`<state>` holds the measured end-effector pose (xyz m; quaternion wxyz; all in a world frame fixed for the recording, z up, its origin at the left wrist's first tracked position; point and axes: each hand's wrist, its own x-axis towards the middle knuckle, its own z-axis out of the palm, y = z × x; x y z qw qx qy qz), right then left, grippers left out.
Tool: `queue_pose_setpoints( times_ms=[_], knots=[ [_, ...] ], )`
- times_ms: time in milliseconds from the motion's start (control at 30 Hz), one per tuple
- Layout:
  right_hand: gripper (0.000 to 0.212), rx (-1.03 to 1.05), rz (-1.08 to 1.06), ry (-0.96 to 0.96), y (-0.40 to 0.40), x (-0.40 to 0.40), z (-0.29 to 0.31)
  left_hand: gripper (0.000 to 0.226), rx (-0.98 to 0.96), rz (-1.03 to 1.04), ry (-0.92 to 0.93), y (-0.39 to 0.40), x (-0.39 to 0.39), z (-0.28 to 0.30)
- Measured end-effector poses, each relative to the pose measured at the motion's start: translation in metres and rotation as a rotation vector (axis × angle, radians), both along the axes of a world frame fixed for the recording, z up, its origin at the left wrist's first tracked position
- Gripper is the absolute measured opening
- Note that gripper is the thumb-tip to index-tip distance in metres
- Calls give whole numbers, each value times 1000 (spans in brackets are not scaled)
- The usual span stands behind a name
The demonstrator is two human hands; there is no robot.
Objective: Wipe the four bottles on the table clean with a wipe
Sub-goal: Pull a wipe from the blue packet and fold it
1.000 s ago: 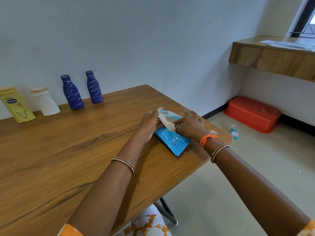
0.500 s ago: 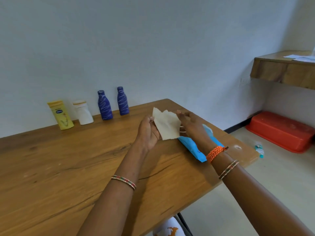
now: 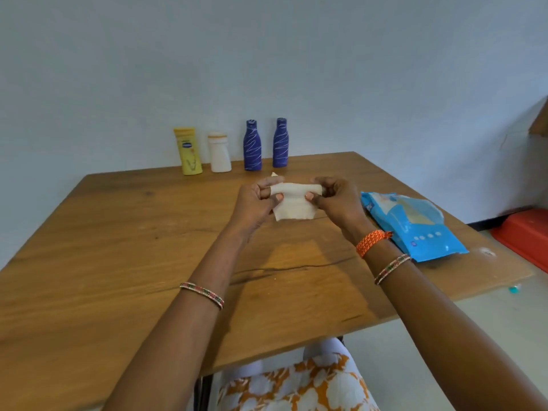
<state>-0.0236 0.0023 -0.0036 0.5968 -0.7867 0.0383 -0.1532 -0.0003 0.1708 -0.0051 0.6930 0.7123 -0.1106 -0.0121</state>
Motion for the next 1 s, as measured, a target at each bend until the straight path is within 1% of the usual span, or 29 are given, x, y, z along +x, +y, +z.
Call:
queue_pose_setpoints(
  times_ms=[67, 133, 200, 233, 267, 367, 433, 467, 500, 533, 567, 600, 667, 733, 767, 800, 900, 967, 1000],
  knots=[
    [31, -119, -7, -36, 12, 2, -1, 29, 103, 111, -93, 13, 4, -7],
    [16, -174, 6, -56, 22, 7, -4, 19, 167, 207, -156, 23, 10, -12],
    [9, -188, 36, -62, 31, 15, -5, 12, 231, 283, -208, 30, 18, -17],
    [11, -164, 63, -48, 35, 20, -5, 12, 253, 318, -197, 32, 24, -18],
    [14, -92, 98, -10, 40, 28, -7, 13, 242, 339, -163, 34, 31, -20],
    [21, 235, 161, 155, 57, 53, -8, 18, 142, 441, -39, 34, 54, -25],
    [27, 378, 112, 230, 67, 70, -10, 26, -54, 542, 45, 34, 66, -27],
    [29, 406, 91, 253, 72, 77, -11, 27, -148, 561, 84, 35, 69, -29],
    [31, 369, 78, 262, 76, 80, -13, 27, -164, 571, 101, 37, 70, -32],
    [35, 286, 80, 267, 79, 84, -16, 26, -120, 564, 105, 39, 73, -36],
    [38, 213, 97, 279, 82, 87, -19, 27, -81, 513, 126, 42, 76, -39],
    [42, 176, 122, 295, 85, 89, -23, 28, -74, 420, 168, 43, 77, -41],
    [42, 213, 203, 315, 90, 90, -28, 29, -134, 144, 288, 48, 77, -42],
    [28, 268, 289, 285, 93, 89, -28, 33, -131, -77, 359, 59, 75, -41],
    [20, 270, 297, 270, 92, 88, -26, 30, -130, -135, 375, 64, 73, -42],
    [14, 266, 278, 261, 90, 88, -25, 25, -153, -148, 386, 67, 72, -42],
    [11, 247, 195, 252, 82, 93, -30, 11, -261, -33, 374, 73, 73, -42],
    [8, 221, 143, 239, 79, 97, -35, 10, -300, 11, 343, 72, 74, -43],
    [12, 205, 127, 231, 77, 99, -37, 10, -290, 32, 323, 71, 77, -45]
  ],
)
